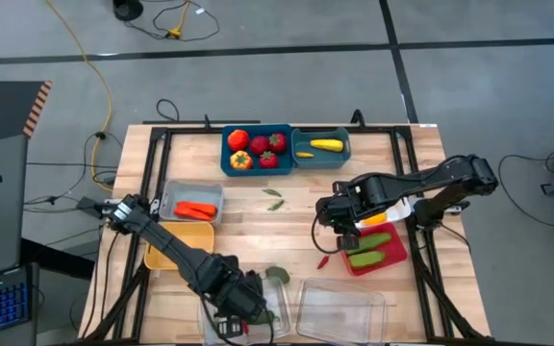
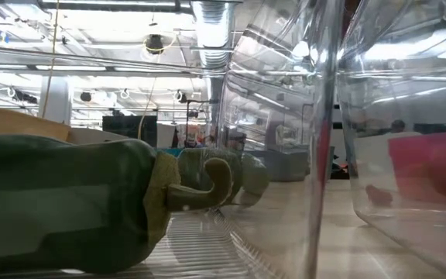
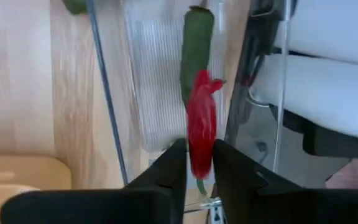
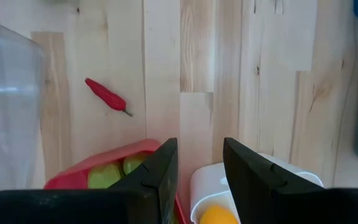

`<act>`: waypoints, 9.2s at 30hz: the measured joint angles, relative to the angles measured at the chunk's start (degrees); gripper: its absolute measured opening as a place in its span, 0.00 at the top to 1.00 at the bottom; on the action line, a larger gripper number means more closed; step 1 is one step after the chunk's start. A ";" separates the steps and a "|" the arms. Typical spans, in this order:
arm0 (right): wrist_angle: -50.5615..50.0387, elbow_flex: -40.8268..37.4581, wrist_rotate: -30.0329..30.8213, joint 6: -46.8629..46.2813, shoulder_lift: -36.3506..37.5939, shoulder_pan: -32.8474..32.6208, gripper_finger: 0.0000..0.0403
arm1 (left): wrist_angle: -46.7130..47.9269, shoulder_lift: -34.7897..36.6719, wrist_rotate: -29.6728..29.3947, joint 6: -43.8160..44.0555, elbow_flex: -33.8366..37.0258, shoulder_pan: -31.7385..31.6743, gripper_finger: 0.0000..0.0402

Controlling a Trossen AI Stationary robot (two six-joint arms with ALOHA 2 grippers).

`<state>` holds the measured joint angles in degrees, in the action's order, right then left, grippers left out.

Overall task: Sort produce into baskets
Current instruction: Put the red chili pepper into the left transparent bin, then put the green chili pepper into the left transparent bin

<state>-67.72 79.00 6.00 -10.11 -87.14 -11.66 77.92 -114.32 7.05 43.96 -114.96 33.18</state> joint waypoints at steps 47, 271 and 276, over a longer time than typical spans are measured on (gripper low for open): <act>13.06 -6.07 -6.25 12.11 -7.10 -4.71 0.34 | 7.52 2.45 -20.37 -13.53 0.02 2.34 0.58; 23.60 -14.16 12.35 -5.91 17.44 -16.68 0.72 | -14.13 -20.14 -10.90 -66.87 6.36 -46.44 0.88; 23.62 -14.16 12.35 -5.93 17.44 -16.68 0.72 | -12.30 -19.93 -7.56 -67.00 4.58 -46.54 0.94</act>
<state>-44.10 64.84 18.35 -16.03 -69.69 -28.34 65.62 -134.26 -0.51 -23.05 -110.37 -13.36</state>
